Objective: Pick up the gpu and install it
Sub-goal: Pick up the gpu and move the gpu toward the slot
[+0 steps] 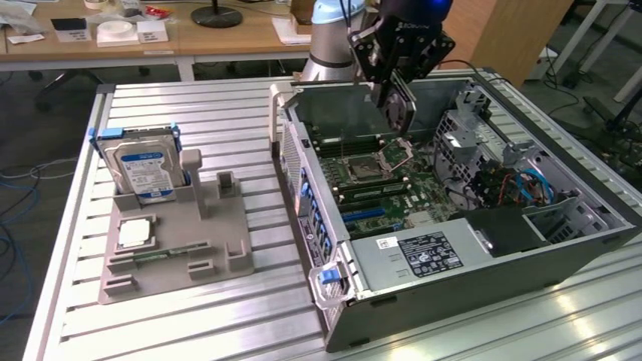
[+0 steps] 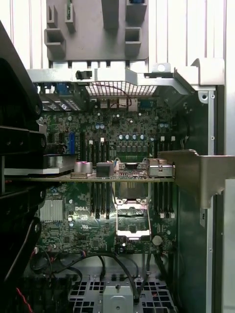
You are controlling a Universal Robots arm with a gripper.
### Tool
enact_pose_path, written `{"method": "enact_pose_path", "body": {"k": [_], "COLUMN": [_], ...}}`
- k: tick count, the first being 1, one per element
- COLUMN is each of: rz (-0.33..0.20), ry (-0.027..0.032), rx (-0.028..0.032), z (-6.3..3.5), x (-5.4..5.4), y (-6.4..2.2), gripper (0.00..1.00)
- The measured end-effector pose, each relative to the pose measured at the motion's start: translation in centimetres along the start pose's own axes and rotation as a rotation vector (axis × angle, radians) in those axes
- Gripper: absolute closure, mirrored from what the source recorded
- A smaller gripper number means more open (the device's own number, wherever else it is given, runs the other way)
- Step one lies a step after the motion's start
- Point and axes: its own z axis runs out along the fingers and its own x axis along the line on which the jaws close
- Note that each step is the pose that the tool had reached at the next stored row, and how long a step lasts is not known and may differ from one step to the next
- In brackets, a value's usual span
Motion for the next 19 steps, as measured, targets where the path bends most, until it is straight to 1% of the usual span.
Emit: {"method": "enact_pose_path", "body": {"k": [19], "rz": [0.0], "ry": [0.0], "rx": [0.0], "z": [0.1], "x": [-1.8], "y": [0.04], "gripper": [0.72]}}
